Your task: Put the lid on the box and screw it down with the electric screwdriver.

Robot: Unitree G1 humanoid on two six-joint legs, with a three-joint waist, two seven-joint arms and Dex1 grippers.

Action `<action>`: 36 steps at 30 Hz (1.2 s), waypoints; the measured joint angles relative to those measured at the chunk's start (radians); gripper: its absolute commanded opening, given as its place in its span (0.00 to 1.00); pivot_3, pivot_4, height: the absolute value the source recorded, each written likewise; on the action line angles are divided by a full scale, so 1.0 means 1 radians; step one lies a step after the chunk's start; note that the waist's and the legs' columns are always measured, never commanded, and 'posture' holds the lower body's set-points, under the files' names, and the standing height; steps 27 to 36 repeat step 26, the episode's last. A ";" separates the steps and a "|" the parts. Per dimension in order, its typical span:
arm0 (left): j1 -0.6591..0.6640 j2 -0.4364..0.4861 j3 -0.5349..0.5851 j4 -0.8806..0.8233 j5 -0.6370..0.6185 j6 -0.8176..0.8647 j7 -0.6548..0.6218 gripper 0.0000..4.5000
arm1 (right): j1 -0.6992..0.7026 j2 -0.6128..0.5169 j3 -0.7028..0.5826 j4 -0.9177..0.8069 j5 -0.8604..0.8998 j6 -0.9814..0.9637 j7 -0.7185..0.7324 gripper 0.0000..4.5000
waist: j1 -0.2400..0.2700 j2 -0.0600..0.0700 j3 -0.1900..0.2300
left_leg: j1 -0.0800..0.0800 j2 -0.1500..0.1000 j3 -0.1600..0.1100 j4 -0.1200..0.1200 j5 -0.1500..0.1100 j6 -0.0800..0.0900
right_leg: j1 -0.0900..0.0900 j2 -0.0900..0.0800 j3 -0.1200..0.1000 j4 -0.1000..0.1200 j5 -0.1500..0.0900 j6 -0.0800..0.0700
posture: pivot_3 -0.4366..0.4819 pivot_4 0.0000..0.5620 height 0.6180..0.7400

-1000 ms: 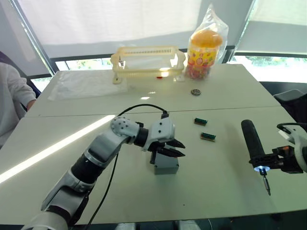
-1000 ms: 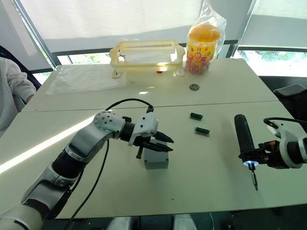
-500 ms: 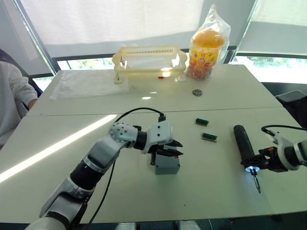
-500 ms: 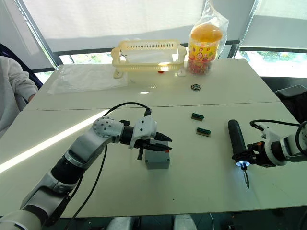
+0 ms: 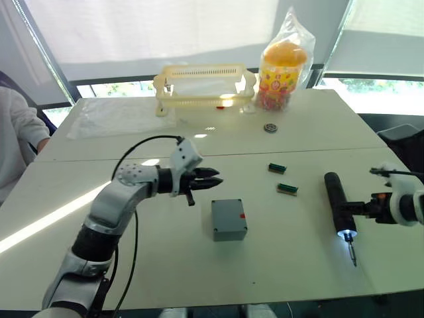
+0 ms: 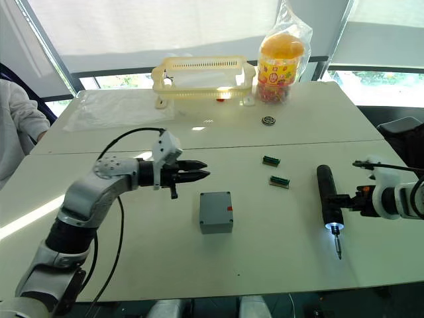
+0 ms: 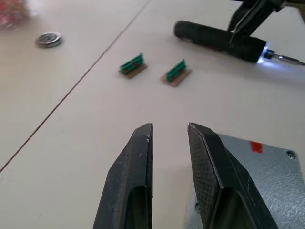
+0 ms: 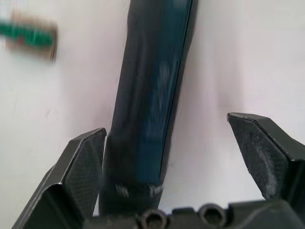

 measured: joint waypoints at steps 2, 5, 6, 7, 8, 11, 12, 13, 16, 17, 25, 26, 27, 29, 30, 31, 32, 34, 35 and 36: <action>0.066 0.029 0.073 -0.039 -0.033 0.056 0.030 0.25 | 0.025 0.035 -0.091 -0.088 0.000 -0.050 -0.007 0.99 | 0.001 0.000 0.000 | 0.001 0.001 -0.001 -0.001 0.000 0.000 | 0.000 0.001 0.000 0.001 0.000 0.000 | 0.48 0.27 1.00; 0.192 0.065 0.169 -0.110 -0.091 0.127 0.064 0.25 | 0.115 0.146 -0.208 -0.302 0.032 -0.129 -0.004 0.99 | 0.008 -0.001 0.000 | 0.001 0.002 -0.003 -0.002 0.000 0.000 | 0.000 0.004 -0.001 0.002 0.000 0.000 | 0.48 0.27 1.00; 0.258 0.080 0.203 -0.146 -0.109 0.143 0.070 0.25 | 0.174 0.204 -0.245 -0.401 0.051 -0.158 0.001 0.99 | 0.011 -0.001 0.000 | 0.001 0.002 -0.004 -0.002 0.000 0.000 | 0.000 0.003 -0.001 0.001 0.000 -0.001 | 0.48 0.27 1.00; 0.298 0.089 0.222 -0.162 -0.119 0.152 0.071 0.25 | 0.209 0.242 -0.257 -0.454 0.066 -0.172 0.005 0.99 | 0.012 -0.001 0.000 | 0.001 0.002 -0.004 -0.002 0.000 0.000 | 0.001 0.003 -0.001 0.001 0.000 -0.001 | 0.48 0.27 1.00; 0.343 0.095 0.238 -0.177 -0.132 0.165 0.077 0.25 | 0.261 0.288 -0.266 -0.519 0.081 -0.191 0.008 0.99 | 0.018 -0.001 0.000 | 0.000 0.001 -0.004 -0.002 0.001 -0.001 | 0.001 0.002 -0.001 0.001 0.000 -0.001 | 0.48 0.27 1.00; 0.449 0.102 0.269 -0.219 -0.161 0.168 0.093 0.25 | 0.398 0.412 -0.274 -0.651 0.086 -0.271 0.003 0.99 | 0.027 -0.002 -0.001 | 0.003 0.001 -0.003 0.000 0.001 -0.002 | 0.006 0.000 -0.001 -0.002 -0.001 -0.001 | 0.48 0.27 1.00; 0.474 0.102 0.273 -0.228 -0.168 0.167 0.098 0.25 | 0.434 0.448 -0.272 -0.675 0.075 -0.305 -0.001 0.99 | 0.029 -0.002 -0.001 | 0.003 0.001 -0.003 0.000 0.001 -0.003 | 0.007 0.000 -0.001 -0.003 -0.002 -0.003 | 0.48 0.27 1.00; 0.506 0.101 0.277 -0.236 -0.178 0.167 0.105 0.25 | 0.476 0.489 -0.265 -0.696 0.058 -0.344 -0.007 0.99 | 0.031 -0.002 -0.001 | 0.003 0.001 -0.003 0.001 0.001 -0.003 | 0.008 -0.001 -0.001 -0.004 -0.002 -0.005 | 0.48 0.27 1.00; 0.537 0.095 0.277 -0.242 -0.190 0.165 0.130 0.25 | 0.536 0.548 -0.238 -0.709 0.017 -0.426 -0.013 0.99 | 0.032 -0.002 -0.001 | 0.003 0.001 -0.002 0.002 0.002 -0.004 | 0.009 -0.002 -0.001 -0.004 -0.002 -0.006 | 0.48 0.27 1.00; 0.542 0.086 0.277 -0.248 -0.197 0.165 0.140 0.25 | 0.557 0.571 -0.230 -0.710 0.004 -0.456 -0.014 0.99 | 0.033 -0.003 -0.001 | 0.003 0.001 -0.002 0.003 0.002 -0.004 | 0.009 -0.002 -0.001 -0.004 -0.002 -0.006 | 0.48 0.27 1.00; 0.588 0.074 0.279 -0.276 -0.232 0.155 0.186 0.25 | 0.690 0.580 -0.164 -0.710 -0.093 -0.602 0.047 0.99 | 0.029 -0.002 -0.001 | 0.004 0.001 -0.002 0.002 0.002 -0.004 | 0.008 -0.001 -0.001 -0.004 -0.002 -0.006 | 0.48 0.27 1.00; 0.590 0.074 0.279 -0.276 -0.237 0.152 0.189 0.25 | 0.691 0.580 -0.154 -0.710 -0.101 -0.612 0.052 0.99 | 0.030 -0.002 -0.002 | 0.004 0.001 -0.002 0.002 0.002 -0.004 | 0.008 -0.001 -0.001 -0.004 -0.002 -0.006 | 0.48 0.27 1.00; 0.590 0.074 0.279 -0.276 -0.237 0.152 0.189 0.25 | 0.691 0.580 -0.154 -0.710 -0.101 -0.612 0.052 0.99 | 0.030 -0.002 -0.002 | 0.004 0.001 -0.002 0.002 0.002 -0.004 | 0.008 -0.001 -0.001 -0.004 -0.002 -0.006 | 0.48 0.27 1.00; 0.590 0.074 0.279 -0.276 -0.237 0.152 0.189 0.25 | 0.691 0.580 -0.154 -0.710 -0.101 -0.612 0.052 0.99 | 0.030 -0.002 -0.002 | 0.004 0.001 -0.002 0.002 0.002 -0.004 | 0.008 -0.001 -0.001 -0.004 -0.002 -0.006 | 0.48 0.27 1.00; 0.590 0.074 0.279 -0.276 -0.237 0.152 0.189 0.25 | 0.691 0.580 -0.154 -0.710 -0.101 -0.612 0.052 0.99 | 0.030 -0.002 -0.002 | 0.004 0.001 -0.002 0.002 0.002 -0.004 | 0.008 -0.001 -0.001 -0.004 -0.002 -0.006 | 0.48 0.27 1.00; 0.590 0.074 0.279 -0.276 -0.237 0.152 0.189 0.25 | 0.691 0.580 -0.154 -0.710 -0.101 -0.612 0.052 0.99 | 0.030 -0.002 -0.002 | 0.004 0.001 -0.002 0.002 0.002 -0.004 | 0.008 -0.001 -0.001 -0.004 -0.002 -0.006 | 0.48 0.27 1.00; 0.590 0.074 0.279 -0.276 -0.237 0.152 0.189 0.25 | 0.691 0.580 -0.154 -0.710 -0.101 -0.612 0.052 0.99 | 0.030 -0.002 -0.002 | 0.004 0.001 -0.002 0.002 0.002 -0.004 | 0.008 -0.001 -0.001 -0.004 -0.002 -0.006 | 0.48 0.27 1.00; 0.590 0.074 0.279 -0.276 -0.237 0.152 0.189 0.25 | 0.691 0.580 -0.154 -0.710 -0.101 -0.612 0.052 0.99 | 0.030 -0.002 -0.002 | 0.004 0.001 -0.002 0.002 0.002 -0.004 | 0.008 -0.001 -0.001 -0.004 -0.002 -0.006 | 0.48 0.27 1.00; 0.590 0.074 0.279 -0.276 -0.237 0.152 0.189 0.25 | 0.691 0.580 -0.154 -0.710 -0.101 -0.612 0.052 0.99 | 0.030 -0.002 -0.002 | 0.004 0.001 -0.002 0.002 0.002 -0.004 | 0.008 -0.001 -0.001 -0.004 -0.002 -0.006 | 0.48 0.27 1.00; 0.590 0.074 0.279 -0.276 -0.237 0.152 0.189 0.25 | 0.691 0.580 -0.154 -0.710 -0.101 -0.612 0.052 0.99 | 0.030 -0.002 -0.002 | 0.004 0.001 -0.002 0.002 0.002 -0.004 | 0.008 -0.001 -0.001 -0.004 -0.002 -0.006 | 0.48 0.27 1.00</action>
